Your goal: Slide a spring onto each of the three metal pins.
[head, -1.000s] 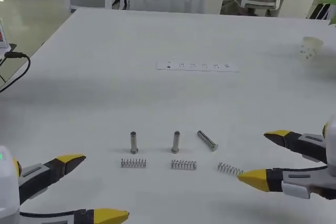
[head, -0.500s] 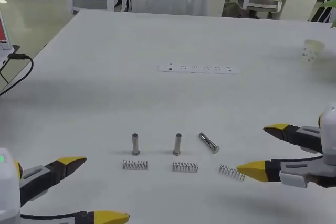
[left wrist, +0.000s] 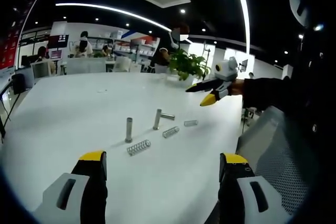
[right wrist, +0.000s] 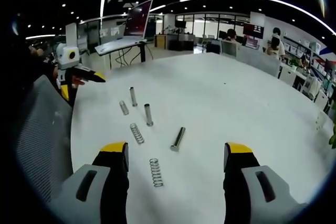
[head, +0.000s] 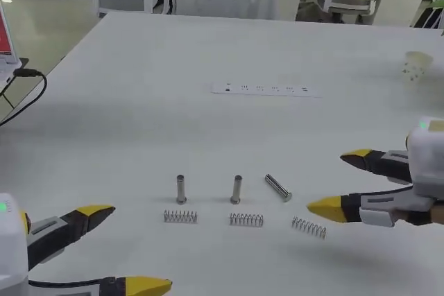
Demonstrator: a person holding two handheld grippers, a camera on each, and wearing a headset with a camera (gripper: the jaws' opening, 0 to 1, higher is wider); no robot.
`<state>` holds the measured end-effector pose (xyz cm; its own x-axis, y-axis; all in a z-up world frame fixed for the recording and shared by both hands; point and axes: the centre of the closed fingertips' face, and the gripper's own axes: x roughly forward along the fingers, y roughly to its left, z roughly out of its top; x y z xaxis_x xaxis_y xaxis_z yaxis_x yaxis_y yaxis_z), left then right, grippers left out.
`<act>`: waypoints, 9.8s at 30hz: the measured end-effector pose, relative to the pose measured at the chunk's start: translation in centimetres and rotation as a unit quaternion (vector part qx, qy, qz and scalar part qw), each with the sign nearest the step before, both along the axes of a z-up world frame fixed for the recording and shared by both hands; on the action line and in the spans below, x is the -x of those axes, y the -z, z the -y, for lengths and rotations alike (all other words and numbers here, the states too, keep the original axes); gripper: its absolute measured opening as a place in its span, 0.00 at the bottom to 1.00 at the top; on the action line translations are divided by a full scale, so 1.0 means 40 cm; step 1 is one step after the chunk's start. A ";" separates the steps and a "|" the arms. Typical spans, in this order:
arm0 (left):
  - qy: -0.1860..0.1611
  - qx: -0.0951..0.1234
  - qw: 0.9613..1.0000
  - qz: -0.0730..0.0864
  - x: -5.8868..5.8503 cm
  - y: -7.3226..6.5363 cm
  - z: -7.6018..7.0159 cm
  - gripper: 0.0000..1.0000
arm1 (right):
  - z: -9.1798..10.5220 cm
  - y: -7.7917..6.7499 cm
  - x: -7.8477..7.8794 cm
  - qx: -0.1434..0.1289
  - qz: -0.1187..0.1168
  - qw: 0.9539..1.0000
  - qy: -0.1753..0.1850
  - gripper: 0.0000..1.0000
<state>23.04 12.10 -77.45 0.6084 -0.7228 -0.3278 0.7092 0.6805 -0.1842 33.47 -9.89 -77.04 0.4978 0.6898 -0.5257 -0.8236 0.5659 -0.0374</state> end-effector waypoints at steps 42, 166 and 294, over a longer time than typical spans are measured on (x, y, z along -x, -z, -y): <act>-0.001 0.001 1.000 0.000 0.000 0.000 -0.005 0.84 | -0.084 0.042 -0.097 0.027 -0.026 0.999 -0.009 0.69; -0.003 0.004 1.000 -0.005 0.000 0.009 -0.011 0.82 | -0.142 0.217 -0.176 0.171 -0.148 0.971 0.078 0.06; 0.020 0.004 1.000 0.012 0.016 -0.016 0.028 0.82 | -0.051 0.108 -0.075 0.126 -0.106 0.981 0.103 0.15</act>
<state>22.38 10.99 -76.82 0.5865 -0.7495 -0.3072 0.7405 0.6498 -0.1715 36.46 -7.87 -81.36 0.4744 0.4214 -0.7729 -0.6974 0.7156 -0.0379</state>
